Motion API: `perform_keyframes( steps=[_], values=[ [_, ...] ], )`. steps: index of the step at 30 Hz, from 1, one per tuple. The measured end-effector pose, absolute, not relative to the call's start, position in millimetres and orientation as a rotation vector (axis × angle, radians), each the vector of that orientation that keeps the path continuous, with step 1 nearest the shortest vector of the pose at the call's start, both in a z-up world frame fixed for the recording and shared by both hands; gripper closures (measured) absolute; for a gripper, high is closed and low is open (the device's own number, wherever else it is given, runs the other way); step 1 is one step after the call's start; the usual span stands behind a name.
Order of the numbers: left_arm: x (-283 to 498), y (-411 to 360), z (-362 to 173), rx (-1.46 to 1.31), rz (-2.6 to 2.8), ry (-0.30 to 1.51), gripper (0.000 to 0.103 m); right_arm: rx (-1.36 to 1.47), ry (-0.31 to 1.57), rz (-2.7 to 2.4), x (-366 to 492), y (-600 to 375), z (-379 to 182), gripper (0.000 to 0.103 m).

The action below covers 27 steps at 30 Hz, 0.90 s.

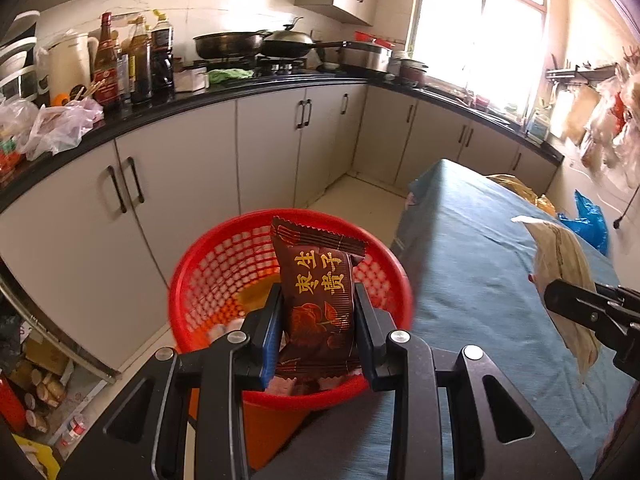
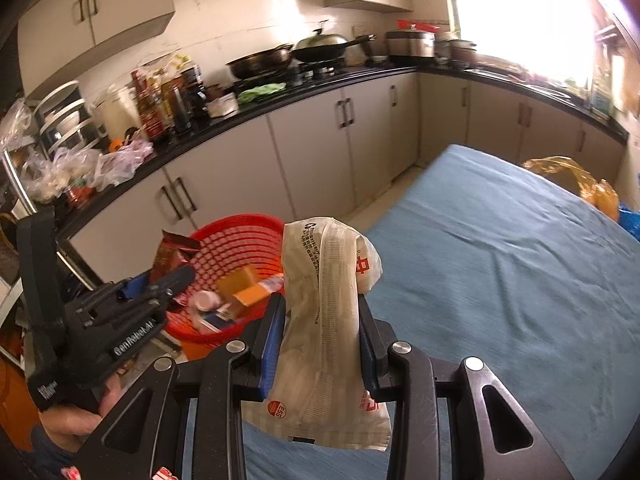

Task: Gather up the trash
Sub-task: 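Carry the snack wrapper and plastic bag over the red basket with both tools, then open both tools to drop the wrapper and bag into the basket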

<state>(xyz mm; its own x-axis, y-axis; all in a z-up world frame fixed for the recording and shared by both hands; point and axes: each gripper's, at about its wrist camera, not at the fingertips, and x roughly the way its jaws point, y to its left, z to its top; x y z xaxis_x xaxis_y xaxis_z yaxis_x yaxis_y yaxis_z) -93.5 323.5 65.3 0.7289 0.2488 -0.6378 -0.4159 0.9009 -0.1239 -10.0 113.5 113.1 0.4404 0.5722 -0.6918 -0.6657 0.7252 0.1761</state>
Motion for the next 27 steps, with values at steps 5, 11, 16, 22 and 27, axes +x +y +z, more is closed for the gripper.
perform_keyframes(
  steps=[5, 11, 16, 22, 27],
  values=[
    [-92, 339, 62, -0.271, 0.393, 0.666, 0.072, -0.135, 0.823, 0.807, -3, 141, 112, 0.067],
    [-88, 356, 56, -0.288, 0.407, 0.674, 0.072, -0.123, 0.848, 0.835, 10, 169, 110, 0.067],
    [-83, 367, 51, -0.305, 0.402, 0.681, 0.072, -0.093, 0.879, 0.851, 24, 188, 103, 0.066],
    [-77, 372, 47, -0.309, 0.410, 0.688, 0.072, -0.062, 0.926, 0.882, 40, 211, 89, 0.064],
    [-73, 370, 44, -0.309, 0.411, 0.687, 0.049, -0.047, 0.941, 0.904, 47, 220, 85, 0.056]
  ],
)
